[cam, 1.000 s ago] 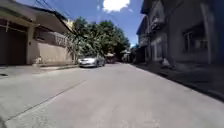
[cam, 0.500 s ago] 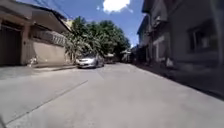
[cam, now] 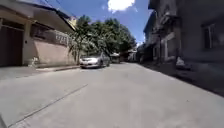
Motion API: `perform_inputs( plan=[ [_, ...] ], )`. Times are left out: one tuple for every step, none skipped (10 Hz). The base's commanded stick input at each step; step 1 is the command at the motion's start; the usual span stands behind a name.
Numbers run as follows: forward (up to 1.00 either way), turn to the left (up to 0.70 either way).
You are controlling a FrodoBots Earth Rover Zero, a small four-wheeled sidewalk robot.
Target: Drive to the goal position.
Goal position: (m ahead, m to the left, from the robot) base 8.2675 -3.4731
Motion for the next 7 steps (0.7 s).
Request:
perform_inputs(
  plan=[
    [1.00, 0.03],
    [1.00, 0.03],
    [1.00, 0.03],
    [1.00, 0.03],
    [1.00, 0.03],
    [1.00, 0.03],
    [1.00, 0.02]
  ],
)
